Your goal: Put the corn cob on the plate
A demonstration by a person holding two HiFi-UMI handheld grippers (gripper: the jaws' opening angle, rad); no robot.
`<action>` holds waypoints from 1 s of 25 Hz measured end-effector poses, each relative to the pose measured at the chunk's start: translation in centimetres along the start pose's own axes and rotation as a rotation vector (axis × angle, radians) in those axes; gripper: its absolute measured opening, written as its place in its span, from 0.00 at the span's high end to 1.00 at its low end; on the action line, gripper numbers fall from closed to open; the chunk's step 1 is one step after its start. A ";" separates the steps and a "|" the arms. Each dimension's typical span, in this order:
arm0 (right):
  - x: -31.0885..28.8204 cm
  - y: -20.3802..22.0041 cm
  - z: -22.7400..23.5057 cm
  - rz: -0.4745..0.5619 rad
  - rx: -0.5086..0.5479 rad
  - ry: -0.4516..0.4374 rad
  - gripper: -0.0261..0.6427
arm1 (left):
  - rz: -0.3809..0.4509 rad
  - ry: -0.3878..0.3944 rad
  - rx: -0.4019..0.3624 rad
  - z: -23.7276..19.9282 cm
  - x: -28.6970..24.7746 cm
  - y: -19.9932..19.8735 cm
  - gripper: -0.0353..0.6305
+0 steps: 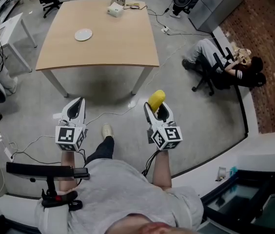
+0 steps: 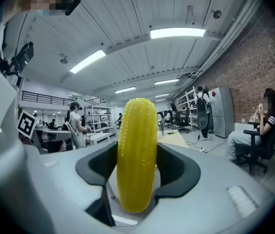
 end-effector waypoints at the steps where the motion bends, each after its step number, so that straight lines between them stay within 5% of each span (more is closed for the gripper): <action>1: -0.8 -0.4 0.5 0.000 -0.002 0.004 0.59 | 0.000 0.005 0.000 -0.3 -1.1 -0.4 0.92; 15: -15.7 -3.8 7.0 -0.016 -0.022 0.041 0.59 | -0.015 0.031 0.003 -7.5 -16.8 -3.5 0.92; 25: -19.0 -5.0 6.9 -0.025 -0.012 -0.021 0.59 | -0.015 -0.034 0.015 -9.5 -17.2 -3.8 0.92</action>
Point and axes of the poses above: the fingertips, and each gripper's own axes: x backward along the fingers, z to its right, y out of its underside, the point moved 1 cm from there along x, backward along the fingers, and after that the axes turned 3 degrees about -z, right-handed, at the moved point
